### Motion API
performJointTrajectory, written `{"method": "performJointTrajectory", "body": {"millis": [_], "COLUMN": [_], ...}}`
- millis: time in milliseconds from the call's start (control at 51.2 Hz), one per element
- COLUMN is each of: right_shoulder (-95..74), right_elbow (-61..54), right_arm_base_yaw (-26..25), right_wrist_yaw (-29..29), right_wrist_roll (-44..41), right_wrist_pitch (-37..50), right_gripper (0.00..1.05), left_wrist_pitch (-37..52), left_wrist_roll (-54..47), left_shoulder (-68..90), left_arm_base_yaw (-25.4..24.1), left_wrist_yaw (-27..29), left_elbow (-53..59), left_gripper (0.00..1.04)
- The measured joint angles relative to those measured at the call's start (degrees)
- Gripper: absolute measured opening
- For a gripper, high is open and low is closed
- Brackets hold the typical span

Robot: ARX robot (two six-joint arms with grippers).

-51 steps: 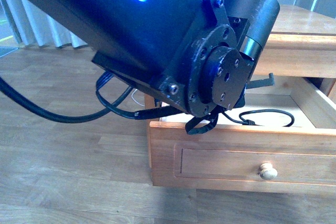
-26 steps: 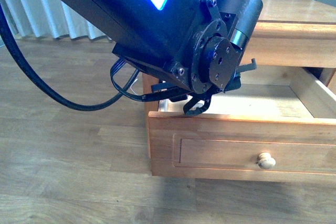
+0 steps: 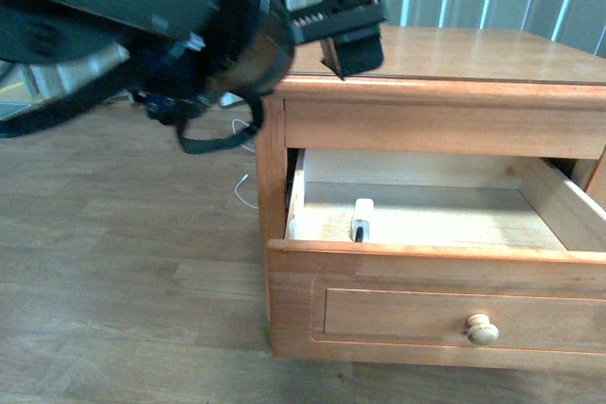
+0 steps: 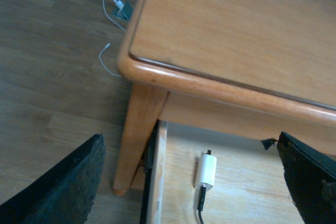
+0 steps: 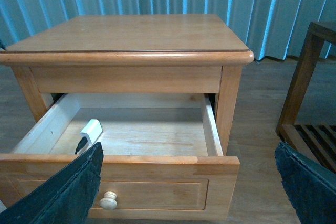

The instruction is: Put charger into drawer

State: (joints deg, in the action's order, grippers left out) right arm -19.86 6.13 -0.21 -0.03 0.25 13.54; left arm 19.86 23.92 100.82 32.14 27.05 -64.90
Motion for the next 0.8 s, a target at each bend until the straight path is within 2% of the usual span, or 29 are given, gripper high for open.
{"method": "performJointTrajectory", "body": {"millis": [215,371,547,742,801], "right_shoulder": [0.0,0.0,0.0,0.0,0.0], "right_elbow": [0.0,-0.02,-0.02,0.0,-0.02], "right_arm_base_yaw": [0.0,0.0,0.0,0.0,0.0], "right_wrist_yaw": [0.0,0.0,0.0,0.0,0.0], "right_wrist_roll": [0.0,0.0,0.0,0.0,0.0], "right_wrist_pitch": [0.0,0.0,0.0,0.0,0.0], "right_gripper": [0.97,0.97,0.97,0.97,0.97], "left_wrist_pitch": [1.07,-2.69,-10.93,-28.13,-29.99], "left_wrist_roll": [-4.0,-4.2,-3.58,-0.44,0.52], "left_shoulder": [-20.28,-34.45,-51.87,-77.66,-81.13], "left_arm_base_yaw": [-1.16,-1.27,-1.05,0.09,-0.24], "left_wrist_yaw": [-0.07,0.37,2.99,10.19,10.95], "left_elbow": [15.37,25.53,34.73,45.18,46.49], "left_gripper": [0.99,0.99,0.99,0.99,0.99]}}
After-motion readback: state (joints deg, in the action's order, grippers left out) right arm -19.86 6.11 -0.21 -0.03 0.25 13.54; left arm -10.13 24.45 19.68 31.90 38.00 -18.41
